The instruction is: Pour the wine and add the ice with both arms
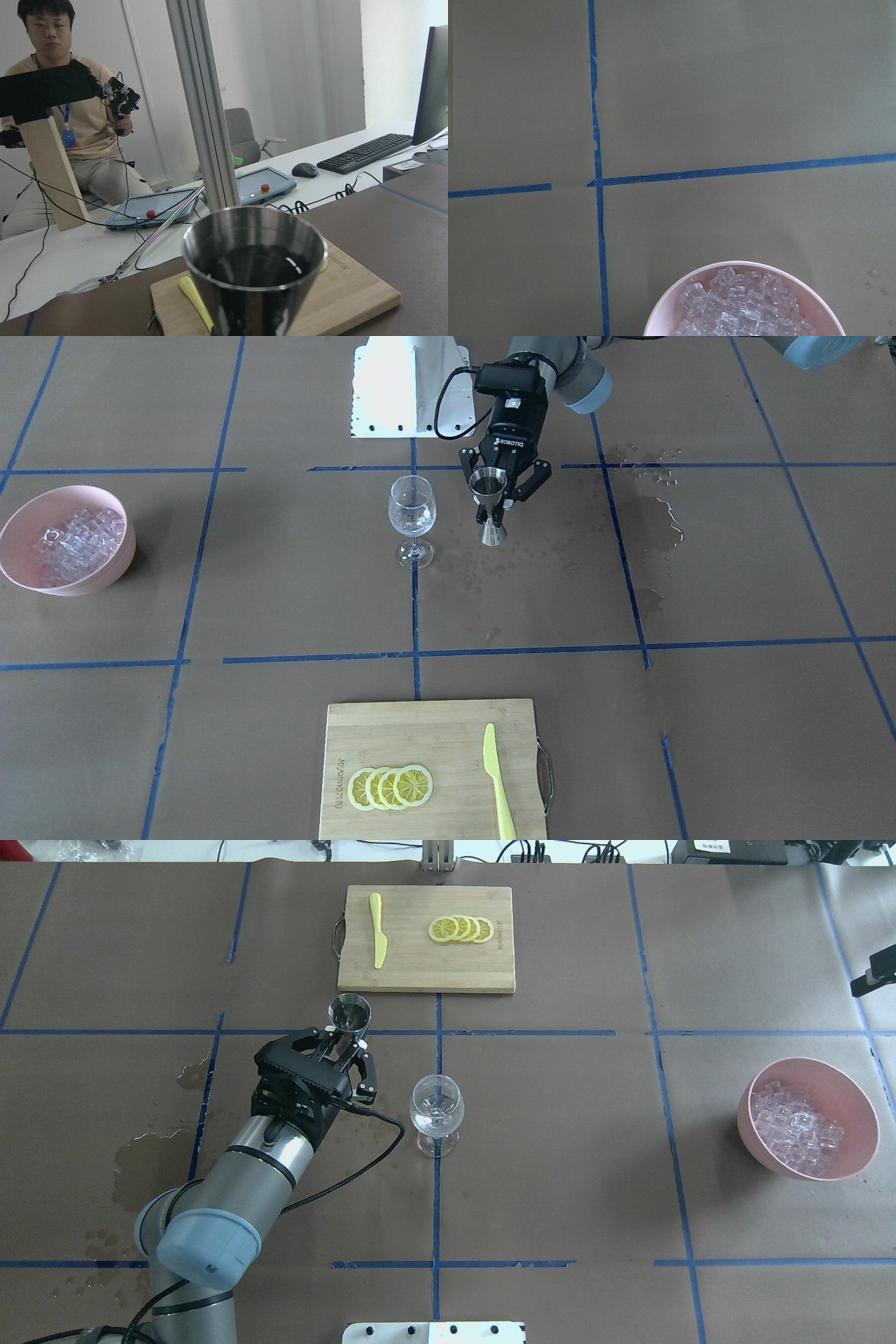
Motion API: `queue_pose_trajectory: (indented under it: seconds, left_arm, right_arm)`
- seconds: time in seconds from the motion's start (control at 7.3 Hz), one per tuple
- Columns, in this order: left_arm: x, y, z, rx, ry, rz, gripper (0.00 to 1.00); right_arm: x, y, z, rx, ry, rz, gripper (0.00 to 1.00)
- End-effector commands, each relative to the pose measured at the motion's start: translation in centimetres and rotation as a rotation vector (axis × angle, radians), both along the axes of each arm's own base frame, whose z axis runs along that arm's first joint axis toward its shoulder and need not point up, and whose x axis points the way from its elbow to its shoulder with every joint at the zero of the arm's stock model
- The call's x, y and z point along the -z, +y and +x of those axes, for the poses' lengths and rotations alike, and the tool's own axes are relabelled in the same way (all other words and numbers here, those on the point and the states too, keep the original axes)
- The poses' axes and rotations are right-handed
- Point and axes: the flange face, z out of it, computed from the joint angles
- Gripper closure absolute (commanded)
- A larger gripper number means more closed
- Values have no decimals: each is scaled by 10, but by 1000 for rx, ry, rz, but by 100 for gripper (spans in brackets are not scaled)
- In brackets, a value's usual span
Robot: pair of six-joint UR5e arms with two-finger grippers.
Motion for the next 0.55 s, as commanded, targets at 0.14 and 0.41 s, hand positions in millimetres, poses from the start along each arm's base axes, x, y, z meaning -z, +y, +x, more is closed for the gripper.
queue_pose_trajectory:
  seconds: [0.14,0.41]
  left_arm:
    - [13,22,17,47,-94,-15,100]
    - [9,32,27,45,-110,-13,100]
  right_arm:
    - [0,0,0,-1,4,1,0]
    - [0,0,0,-1,4,1,0]
